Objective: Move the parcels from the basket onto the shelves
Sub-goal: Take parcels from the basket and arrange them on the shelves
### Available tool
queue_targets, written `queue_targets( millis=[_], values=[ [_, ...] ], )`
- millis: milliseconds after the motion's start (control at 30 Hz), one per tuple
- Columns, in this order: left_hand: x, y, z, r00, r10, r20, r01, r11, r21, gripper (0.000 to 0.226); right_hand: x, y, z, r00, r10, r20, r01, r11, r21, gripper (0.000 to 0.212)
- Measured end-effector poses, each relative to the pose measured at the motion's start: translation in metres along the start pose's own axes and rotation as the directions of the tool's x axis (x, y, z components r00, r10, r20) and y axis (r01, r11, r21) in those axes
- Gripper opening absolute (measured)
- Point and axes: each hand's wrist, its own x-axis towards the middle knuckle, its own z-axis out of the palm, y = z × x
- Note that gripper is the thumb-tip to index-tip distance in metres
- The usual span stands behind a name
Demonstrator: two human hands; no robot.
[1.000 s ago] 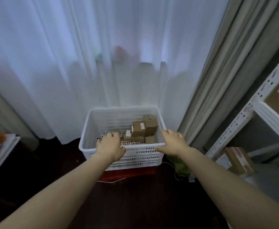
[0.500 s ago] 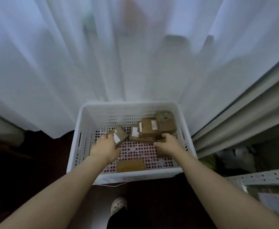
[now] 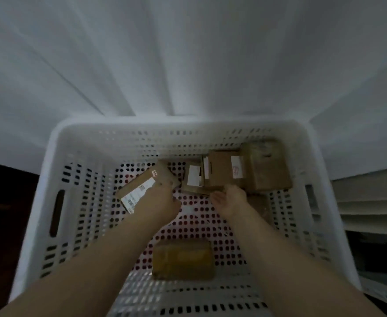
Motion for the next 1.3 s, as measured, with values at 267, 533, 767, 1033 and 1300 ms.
queue_targets(
  millis=[267,533,767,1033,1300],
  values=[
    [0.050,0.003,0.052,0.996,-0.015,0.083,0.018,0.999,-0.034,0.044,0.087,0.002,0.009,0.997,0.052,0.061,-0.063,0.980,0.191,0.033],
    [0.045,0.008,0.043,0.994,-0.031,0.104,0.039,0.996,-0.077,0.046,0.082,-0.012,0.012,0.998,0.048,0.038,-0.056,0.967,0.248,0.056],
    [0.006,0.014,0.002,0.992,-0.089,0.086,0.106,0.970,-0.218,0.049,0.012,-0.009,-0.001,0.995,0.095,0.014,-0.096,0.992,0.084,0.035],
    [-0.075,0.028,-0.089,0.972,-0.234,-0.024,0.200,0.875,-0.440,0.039,-0.134,0.017,-0.024,0.953,0.253,0.165,-0.224,0.959,-0.175,0.037],
    [-0.154,0.033,-0.163,0.985,-0.056,0.165,0.158,0.684,-0.712,0.035,-0.262,0.003,-0.056,0.942,-0.112,0.317,0.194,0.951,-0.242,0.027]
  ],
)
